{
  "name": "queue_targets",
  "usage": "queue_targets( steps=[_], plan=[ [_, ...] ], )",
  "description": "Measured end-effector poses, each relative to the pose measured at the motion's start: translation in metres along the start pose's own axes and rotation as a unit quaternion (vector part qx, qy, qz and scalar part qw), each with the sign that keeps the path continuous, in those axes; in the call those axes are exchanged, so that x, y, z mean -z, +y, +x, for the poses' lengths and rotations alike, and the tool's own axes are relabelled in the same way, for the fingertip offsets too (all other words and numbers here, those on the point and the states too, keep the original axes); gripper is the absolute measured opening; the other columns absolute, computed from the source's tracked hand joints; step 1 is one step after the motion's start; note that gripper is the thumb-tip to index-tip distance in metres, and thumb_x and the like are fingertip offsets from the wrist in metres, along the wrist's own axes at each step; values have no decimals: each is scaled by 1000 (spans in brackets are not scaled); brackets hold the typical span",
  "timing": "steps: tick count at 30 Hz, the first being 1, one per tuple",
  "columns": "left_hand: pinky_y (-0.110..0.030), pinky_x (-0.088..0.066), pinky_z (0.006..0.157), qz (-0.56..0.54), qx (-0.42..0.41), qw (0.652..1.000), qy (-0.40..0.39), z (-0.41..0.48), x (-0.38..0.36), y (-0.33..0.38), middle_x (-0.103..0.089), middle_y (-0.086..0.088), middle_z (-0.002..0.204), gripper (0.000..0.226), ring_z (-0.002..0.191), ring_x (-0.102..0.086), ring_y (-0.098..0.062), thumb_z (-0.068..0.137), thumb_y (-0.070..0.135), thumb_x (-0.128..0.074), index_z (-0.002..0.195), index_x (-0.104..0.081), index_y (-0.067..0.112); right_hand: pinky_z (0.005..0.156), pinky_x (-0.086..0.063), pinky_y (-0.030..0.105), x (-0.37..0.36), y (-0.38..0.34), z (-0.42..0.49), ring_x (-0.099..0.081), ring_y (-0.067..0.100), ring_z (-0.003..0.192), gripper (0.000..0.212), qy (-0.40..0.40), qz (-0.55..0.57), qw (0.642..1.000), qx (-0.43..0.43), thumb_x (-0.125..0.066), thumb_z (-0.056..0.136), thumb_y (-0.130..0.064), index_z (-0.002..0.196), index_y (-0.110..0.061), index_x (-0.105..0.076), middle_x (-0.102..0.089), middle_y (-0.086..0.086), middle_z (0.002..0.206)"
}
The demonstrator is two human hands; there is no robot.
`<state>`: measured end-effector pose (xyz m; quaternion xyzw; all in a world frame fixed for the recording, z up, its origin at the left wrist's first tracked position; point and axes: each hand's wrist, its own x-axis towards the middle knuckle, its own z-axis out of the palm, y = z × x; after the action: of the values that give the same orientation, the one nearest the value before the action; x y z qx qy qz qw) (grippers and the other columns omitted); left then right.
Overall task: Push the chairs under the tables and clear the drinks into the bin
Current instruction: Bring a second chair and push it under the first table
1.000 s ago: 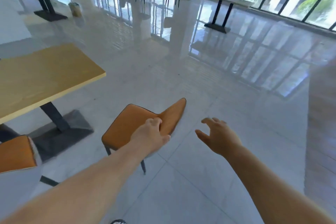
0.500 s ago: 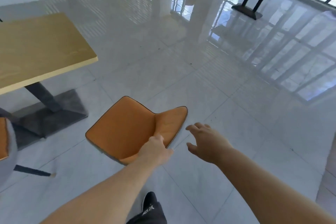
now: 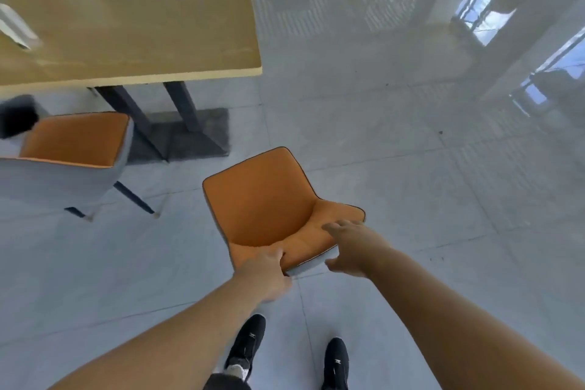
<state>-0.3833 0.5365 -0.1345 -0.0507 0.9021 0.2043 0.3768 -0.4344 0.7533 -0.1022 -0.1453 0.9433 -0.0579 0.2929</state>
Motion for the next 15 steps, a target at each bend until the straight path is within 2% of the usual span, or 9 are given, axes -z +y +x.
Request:
queue_targets(
  steps=[3, 6, 10, 15],
  plan=[
    [-36, -49, 85, -34, 36, 999, 5, -3, -8, 6, -55, 1, 132, 68, 108, -56, -24, 85, 50, -60, 147, -37, 37, 100, -50, 43, -6, 15, 11, -40, 26, 137, 76, -30, -24, 998, 48, -72, 83, -42, 150, -34, -39, -48, -5, 148],
    [-35, -50, 89, -52, 46, 996, 55, -5, -19, 13, -54, 2, 138, 69, 115, -56, -24, 86, 50, -63, 149, -37, 40, 94, -51, 42, -8, 28, 22, -40, 24, 133, 64, -41, -41, 995, 79, -70, 85, -36, 143, -36, -43, -49, -6, 140],
    [-36, -53, 87, -43, 41, 991, 120, -4, -26, 13, -60, 6, 130, 64, 112, -59, -23, 85, 50, -69, 144, -46, 41, 91, -51, 41, -14, 40, 36, -40, 23, 131, 60, -43, -35, 994, 98, -67, 87, -30, 142, -40, -45, -49, -7, 137],
    [-32, -48, 77, -43, 15, 988, 146, -5, -31, 2, -65, 4, 122, 50, 104, -61, -22, 90, 46, -66, 137, -55, 36, 102, -48, 44, -25, 30, 48, -37, 29, 134, 59, -19, -57, 995, 77, -61, 88, -28, 144, -43, -48, -52, -8, 139]
  ],
)
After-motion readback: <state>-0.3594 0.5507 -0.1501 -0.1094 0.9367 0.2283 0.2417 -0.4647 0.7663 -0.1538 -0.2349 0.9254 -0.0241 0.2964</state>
